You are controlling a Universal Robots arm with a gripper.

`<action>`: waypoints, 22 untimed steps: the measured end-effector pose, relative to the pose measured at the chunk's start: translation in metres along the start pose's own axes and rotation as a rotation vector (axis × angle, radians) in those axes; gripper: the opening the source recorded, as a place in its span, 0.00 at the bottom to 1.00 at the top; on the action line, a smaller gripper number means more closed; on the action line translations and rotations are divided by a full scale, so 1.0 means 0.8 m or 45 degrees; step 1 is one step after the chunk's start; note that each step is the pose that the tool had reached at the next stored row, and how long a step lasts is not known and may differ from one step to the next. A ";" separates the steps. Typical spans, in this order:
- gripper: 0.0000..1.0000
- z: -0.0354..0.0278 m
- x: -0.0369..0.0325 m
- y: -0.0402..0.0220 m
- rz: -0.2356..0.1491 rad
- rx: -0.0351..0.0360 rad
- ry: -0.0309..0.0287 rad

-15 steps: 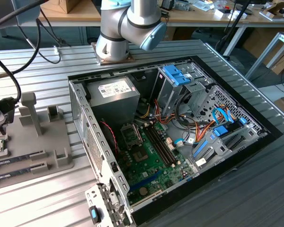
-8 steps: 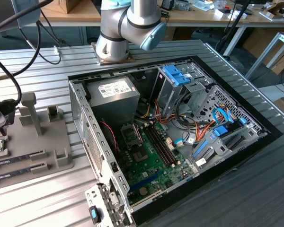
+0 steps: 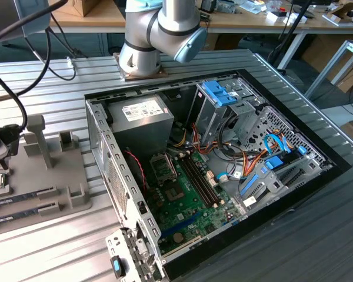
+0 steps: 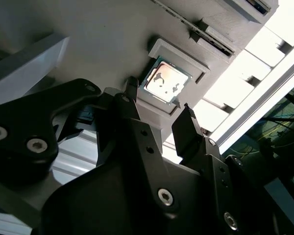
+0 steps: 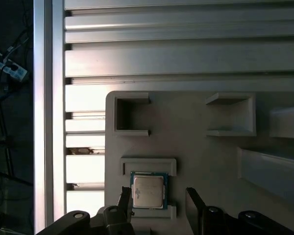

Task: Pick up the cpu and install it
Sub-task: 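Pick up the cpu and move it towards the insertion slot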

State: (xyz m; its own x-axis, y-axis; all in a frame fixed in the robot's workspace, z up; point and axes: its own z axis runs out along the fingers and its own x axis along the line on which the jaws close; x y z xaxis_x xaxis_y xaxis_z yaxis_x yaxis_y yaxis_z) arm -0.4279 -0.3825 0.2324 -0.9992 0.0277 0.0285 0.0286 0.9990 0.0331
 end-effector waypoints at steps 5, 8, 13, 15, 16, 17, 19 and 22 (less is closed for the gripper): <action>0.56 0.0021 0.0002 -0.0001 0.000 0.0000 0.0001; 0.56 0.0041 0.0003 -0.0002 0.000 0.0000 0.0001; 0.56 0.0066 0.0006 -0.0002 0.000 0.0000 0.0000; 0.56 0.0085 0.0007 -0.0003 0.000 -0.0001 0.0000; 0.56 0.0094 0.0007 -0.0003 0.000 0.0000 0.0001; 0.56 0.0100 0.0007 -0.0003 0.000 0.0000 0.0000; 0.56 0.0120 0.0007 -0.0004 0.000 -0.0001 -0.0001; 0.56 0.0145 0.0008 -0.0005 0.000 0.0000 0.0001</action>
State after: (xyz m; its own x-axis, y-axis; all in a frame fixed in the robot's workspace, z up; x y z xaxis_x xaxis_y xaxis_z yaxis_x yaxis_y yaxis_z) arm -0.4289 -0.3826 0.2208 -0.9992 0.0277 0.0285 0.0286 0.9990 0.0331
